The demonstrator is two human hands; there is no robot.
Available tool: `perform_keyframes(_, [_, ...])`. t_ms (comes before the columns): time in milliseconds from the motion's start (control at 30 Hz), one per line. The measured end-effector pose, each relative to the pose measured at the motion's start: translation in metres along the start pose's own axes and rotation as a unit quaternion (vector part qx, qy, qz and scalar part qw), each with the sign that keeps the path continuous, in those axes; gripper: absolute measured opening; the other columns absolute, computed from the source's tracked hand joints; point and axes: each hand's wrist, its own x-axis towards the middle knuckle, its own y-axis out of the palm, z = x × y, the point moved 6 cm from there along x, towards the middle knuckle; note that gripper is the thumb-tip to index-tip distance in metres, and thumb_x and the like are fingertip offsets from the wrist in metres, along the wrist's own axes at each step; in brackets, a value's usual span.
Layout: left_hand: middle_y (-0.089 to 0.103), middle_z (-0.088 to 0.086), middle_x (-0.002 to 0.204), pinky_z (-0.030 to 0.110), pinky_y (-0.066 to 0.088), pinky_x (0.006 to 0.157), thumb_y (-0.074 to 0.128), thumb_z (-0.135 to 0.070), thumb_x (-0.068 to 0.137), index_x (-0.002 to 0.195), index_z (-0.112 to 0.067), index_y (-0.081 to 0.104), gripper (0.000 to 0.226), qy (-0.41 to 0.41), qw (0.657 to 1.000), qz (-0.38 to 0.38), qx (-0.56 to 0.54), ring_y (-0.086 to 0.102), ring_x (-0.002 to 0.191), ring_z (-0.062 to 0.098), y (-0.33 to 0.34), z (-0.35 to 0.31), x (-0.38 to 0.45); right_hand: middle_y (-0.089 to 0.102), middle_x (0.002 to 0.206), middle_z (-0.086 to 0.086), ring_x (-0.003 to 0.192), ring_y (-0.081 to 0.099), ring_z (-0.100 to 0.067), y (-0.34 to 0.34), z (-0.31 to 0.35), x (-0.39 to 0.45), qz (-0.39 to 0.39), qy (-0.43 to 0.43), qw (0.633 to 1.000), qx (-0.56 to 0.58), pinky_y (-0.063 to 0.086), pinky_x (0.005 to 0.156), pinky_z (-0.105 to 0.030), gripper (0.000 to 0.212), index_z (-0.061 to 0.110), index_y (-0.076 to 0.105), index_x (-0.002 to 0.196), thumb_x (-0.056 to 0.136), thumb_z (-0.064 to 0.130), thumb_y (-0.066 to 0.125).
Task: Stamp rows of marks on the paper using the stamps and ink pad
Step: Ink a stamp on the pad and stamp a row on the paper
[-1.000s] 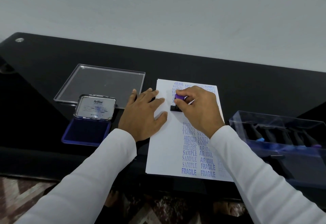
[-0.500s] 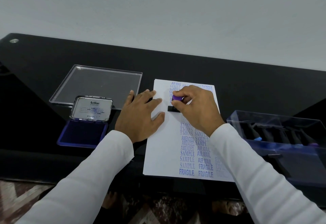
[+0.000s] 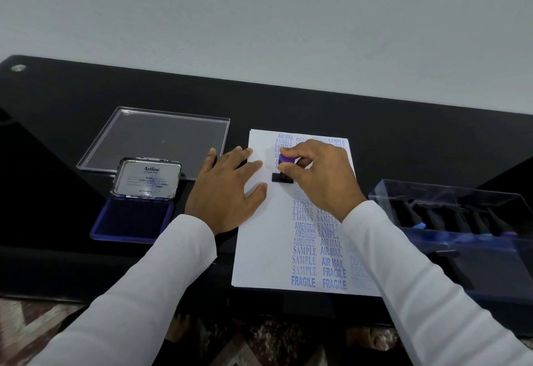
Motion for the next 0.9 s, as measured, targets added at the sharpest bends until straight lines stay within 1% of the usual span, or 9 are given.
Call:
perform_keyframes(133, [0.050,-0.001,0.150,0.058,0.018,0.122,0.042,-0.060,0.093,0.136,-0.027,0.061,0.057,0.002,1.000,-0.004,0.002,0.041,0.143,0.022,0.0003,0.0006,-0.0004,0.069,0.096,0.009,0.078,0.063,-0.006,-0.0018,0.0000,-0.0026,0.008,0.001,1.000,0.007,0.045,0.071,-0.004,0.023,0.019,0.076,0.105,0.083,0.024,0.079])
perform_keyframes(233, [0.050,-0.001,0.151,0.057,0.017,0.122,0.043,-0.059,0.093,0.136,-0.027,0.061,0.056,0.001,1.000,-0.002,0.002,0.040,0.143,0.022,0.0012,0.0011,-0.0002,0.067,0.090,0.011,0.076,0.063,-0.007,-0.0019,0.0014,-0.0031,0.012,-0.004,1.000,0.011,0.043,0.071,-0.001,0.019,0.020,0.075,0.099,0.081,0.022,0.081])
perform_keyframes(367, [0.050,-0.002,0.150,0.056,0.016,0.123,0.044,-0.059,0.094,0.136,-0.028,0.060,0.054,0.002,1.000,-0.005,0.005,0.040,0.144,0.021,0.0022,0.0015,-0.0002,0.067,0.089,0.010,0.076,0.063,-0.007,-0.0018,0.0018,-0.0032,0.015,-0.006,1.000,0.017,0.041,0.070,0.000,0.019,0.020,0.075,0.098,0.080,0.021,0.081])
perform_keyframes(500, [0.049,-0.002,0.151,0.055,0.014,0.123,0.044,-0.059,0.094,0.136,-0.028,0.060,0.055,0.000,1.000,-0.004,0.003,0.039,0.144,0.021,0.0017,0.0014,-0.0002,0.067,0.093,0.011,0.079,0.063,-0.007,-0.0007,-0.0004,-0.0022,0.019,0.004,1.000,0.013,0.043,0.068,-0.003,0.020,0.022,0.075,0.102,0.083,0.024,0.080])
perform_keyframes(600, [0.049,-0.002,0.152,0.055,0.014,0.123,0.044,-0.059,0.094,0.137,-0.028,0.060,0.055,0.000,1.000,-0.005,0.003,0.039,0.144,0.021,0.0011,0.0011,-0.0005,0.068,0.097,0.012,0.077,0.063,-0.006,-0.0001,-0.0018,-0.0001,0.011,0.007,1.000,0.012,0.043,0.072,-0.005,0.023,0.020,0.076,0.106,0.084,0.025,0.078])
perform_keyframes(733, [0.048,-0.001,0.152,0.055,0.014,0.123,0.044,-0.058,0.094,0.137,-0.027,0.060,0.055,0.002,1.000,-0.004,0.005,0.039,0.144,0.021,0.0006,0.0008,-0.0007,0.071,0.107,0.007,0.077,0.062,-0.006,0.0008,-0.0016,0.0017,0.007,0.006,1.000,0.006,0.052,0.082,-0.021,0.027,0.019,0.076,0.112,0.085,0.026,0.077])
perform_keyframes(767, [0.048,-0.001,0.152,0.055,0.014,0.124,0.044,-0.058,0.094,0.137,-0.027,0.060,0.055,0.002,1.000,-0.004,0.005,0.039,0.144,0.021,0.0007,0.0009,-0.0008,0.071,0.107,0.006,0.077,0.062,-0.006,0.0008,-0.0016,0.0018,0.005,0.006,1.000,0.007,0.053,0.082,-0.023,0.027,0.019,0.076,0.112,0.086,0.027,0.077])
perform_keyframes(833, [0.049,-0.001,0.151,0.055,0.014,0.123,0.044,-0.058,0.094,0.136,-0.027,0.060,0.055,0.002,1.000,-0.005,0.004,0.039,0.144,0.021,0.0008,0.0008,-0.0008,0.072,0.107,0.006,0.077,0.061,-0.006,0.0007,-0.0011,0.0014,0.003,0.006,1.000,0.008,0.053,0.082,-0.023,0.027,0.019,0.076,0.111,0.085,0.027,0.077])
perform_keyframes(900, [0.049,-0.001,0.151,0.055,0.015,0.123,0.045,-0.058,0.094,0.136,-0.027,0.060,0.055,0.001,1.000,-0.005,0.004,0.039,0.144,0.021,0.0007,0.0006,-0.0006,0.071,0.104,0.008,0.077,0.062,-0.006,0.0006,-0.0012,0.0005,0.007,0.008,1.000,0.007,0.051,0.078,-0.018,0.026,0.020,0.076,0.110,0.084,0.027,0.078])
